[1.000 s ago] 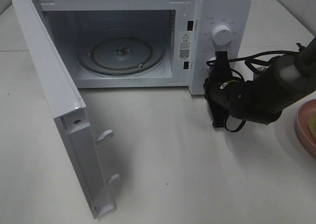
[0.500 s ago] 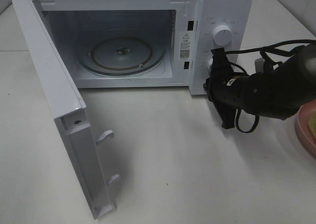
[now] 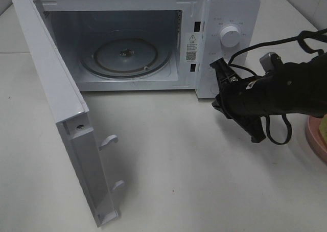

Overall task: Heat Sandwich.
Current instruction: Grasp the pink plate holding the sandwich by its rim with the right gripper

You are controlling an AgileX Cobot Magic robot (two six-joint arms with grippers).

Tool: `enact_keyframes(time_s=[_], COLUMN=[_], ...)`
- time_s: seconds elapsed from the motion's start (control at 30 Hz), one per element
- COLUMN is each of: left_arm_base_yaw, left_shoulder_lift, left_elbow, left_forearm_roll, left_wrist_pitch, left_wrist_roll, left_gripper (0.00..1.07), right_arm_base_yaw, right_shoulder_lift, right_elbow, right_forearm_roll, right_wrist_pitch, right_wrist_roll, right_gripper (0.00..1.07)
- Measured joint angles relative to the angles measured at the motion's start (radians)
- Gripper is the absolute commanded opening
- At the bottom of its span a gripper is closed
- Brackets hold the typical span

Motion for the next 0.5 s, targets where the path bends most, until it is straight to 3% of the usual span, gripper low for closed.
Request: enact_keyframes(time_s=[0.5], left_arm_base_yaw=[0.000], left_shoulder_lift=[0.000], left_elbow=[0.000], left_forearm_roll=[0.000], left_wrist_pitch=[0.000], left_wrist_roll=[0.000], left_gripper=[0.98], right_arm_base_yaw=[0.000], right_shoulder_lift=[-0.210], right_elbow=[0.001], right_forearm_roll=[-0.046], right_wrist_pitch=[0.450], right_wrist_roll=[-0.898], right_gripper=[0.08])
